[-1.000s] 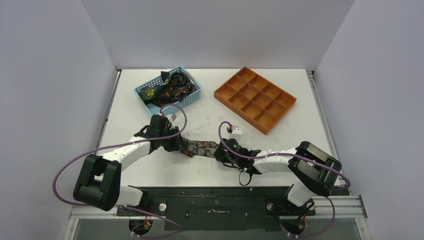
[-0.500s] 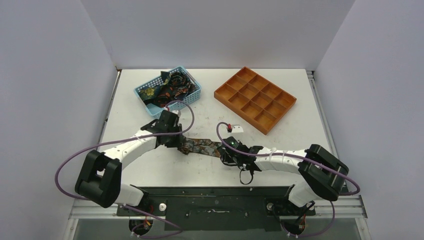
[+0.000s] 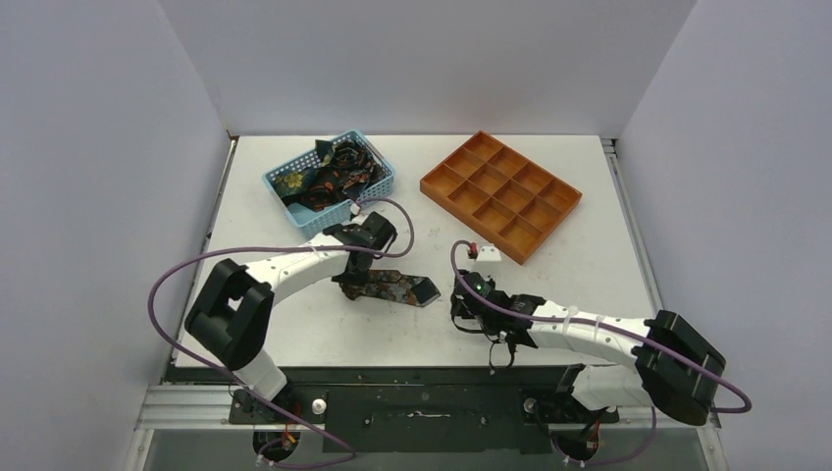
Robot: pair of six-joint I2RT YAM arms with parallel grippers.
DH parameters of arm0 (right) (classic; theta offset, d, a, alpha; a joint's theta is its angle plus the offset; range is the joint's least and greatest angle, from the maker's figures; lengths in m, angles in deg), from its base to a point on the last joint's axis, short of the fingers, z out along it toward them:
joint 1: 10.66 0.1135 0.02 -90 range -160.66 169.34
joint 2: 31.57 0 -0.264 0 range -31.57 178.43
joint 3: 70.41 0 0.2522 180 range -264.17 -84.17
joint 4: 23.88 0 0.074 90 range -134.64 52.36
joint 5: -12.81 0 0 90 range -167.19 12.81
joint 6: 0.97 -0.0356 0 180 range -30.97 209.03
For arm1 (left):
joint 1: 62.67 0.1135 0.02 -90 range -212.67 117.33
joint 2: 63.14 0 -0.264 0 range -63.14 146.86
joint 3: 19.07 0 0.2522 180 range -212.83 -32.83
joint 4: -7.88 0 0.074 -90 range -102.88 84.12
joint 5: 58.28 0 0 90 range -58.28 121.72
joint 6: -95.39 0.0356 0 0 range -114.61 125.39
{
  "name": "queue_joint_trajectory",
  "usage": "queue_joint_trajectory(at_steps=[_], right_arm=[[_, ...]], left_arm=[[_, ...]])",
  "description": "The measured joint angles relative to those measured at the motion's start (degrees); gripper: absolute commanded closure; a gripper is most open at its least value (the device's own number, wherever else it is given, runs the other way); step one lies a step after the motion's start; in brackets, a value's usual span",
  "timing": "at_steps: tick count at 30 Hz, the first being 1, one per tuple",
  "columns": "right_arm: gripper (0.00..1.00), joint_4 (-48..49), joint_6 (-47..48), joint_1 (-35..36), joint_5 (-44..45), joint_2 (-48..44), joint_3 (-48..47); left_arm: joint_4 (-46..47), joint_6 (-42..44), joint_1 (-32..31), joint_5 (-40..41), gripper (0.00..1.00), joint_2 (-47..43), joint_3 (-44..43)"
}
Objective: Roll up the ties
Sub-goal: Roll the tie at the center of the board.
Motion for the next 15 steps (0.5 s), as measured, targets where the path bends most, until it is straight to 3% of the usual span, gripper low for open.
queue_joint_trajectory(at_steps=[15], right_arm=[[0.67, -4.50, -0.42, -0.85, 3.54, -12.04, 4.33]], left_arm=[[-17.66, -6.80, -10.56, 20.83, 1.00, 13.16, -11.91]])
